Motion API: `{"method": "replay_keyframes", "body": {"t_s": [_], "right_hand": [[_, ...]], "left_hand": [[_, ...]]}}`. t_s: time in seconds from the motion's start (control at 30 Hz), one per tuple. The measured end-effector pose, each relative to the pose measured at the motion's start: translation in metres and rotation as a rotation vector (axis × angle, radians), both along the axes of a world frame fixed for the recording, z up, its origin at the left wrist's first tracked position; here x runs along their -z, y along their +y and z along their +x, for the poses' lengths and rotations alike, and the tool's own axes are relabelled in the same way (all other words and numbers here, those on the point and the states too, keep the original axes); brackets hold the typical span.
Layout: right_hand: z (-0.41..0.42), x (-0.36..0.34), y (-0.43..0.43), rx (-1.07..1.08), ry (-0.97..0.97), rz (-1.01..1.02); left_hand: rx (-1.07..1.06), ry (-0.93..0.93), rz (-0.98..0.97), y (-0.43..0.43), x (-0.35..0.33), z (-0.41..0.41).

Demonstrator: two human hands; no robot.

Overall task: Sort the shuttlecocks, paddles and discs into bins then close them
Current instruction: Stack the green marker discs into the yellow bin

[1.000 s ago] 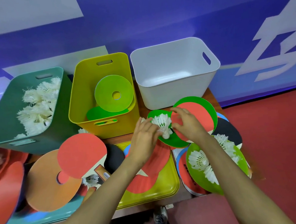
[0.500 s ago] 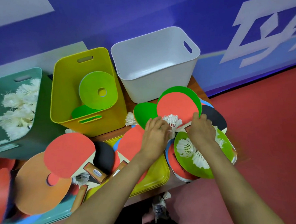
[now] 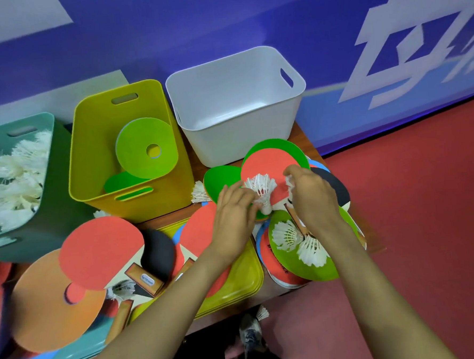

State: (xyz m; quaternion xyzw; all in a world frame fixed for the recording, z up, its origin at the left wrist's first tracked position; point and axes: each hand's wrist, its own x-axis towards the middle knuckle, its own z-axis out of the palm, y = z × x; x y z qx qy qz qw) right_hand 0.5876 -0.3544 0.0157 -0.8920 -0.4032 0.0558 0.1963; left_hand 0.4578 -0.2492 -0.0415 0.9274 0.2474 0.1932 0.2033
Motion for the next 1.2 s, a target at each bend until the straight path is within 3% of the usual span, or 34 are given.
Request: {"method": "replay_keyframes", "body": {"t_s": [0.2, 0.43, 0.67, 0.83, 1.03, 1.2], "right_hand": [[-0.021, -0.015, 0.016, -0.173, 0.148, 0.205], [-0.067, -0.048, 0.071, -0.48, 0.306, 0.375], [-0.14, -0.08, 0.163, -0.732, 0.404, 0.404], [-0.197, -0.092, 0.242, -0.776, 0.464, 0.419], [-0.261, -0.086, 0.344, -0.717, 0.505, 0.418], [-0.292, -0.052, 0.409, -0.668, 0.363, 0.236]], "left_hand": [[-0.064, -0.158, 0.086, 0.017, -0.019, -0.036], [-0.248, -0.31, 0.058, 0.051, -0.054, -0.109], [-0.52, -0.384, 0.086, 0.101, -0.09, -0.201], [-0.686, -0.416, 0.077, 0.159, -0.108, -0.26], [-0.828, -0.174, 0.012, 0.253, -0.098, -0.326], [-0.837, 0.12, 0.013, 0.301, -0.082, -0.344]]}}
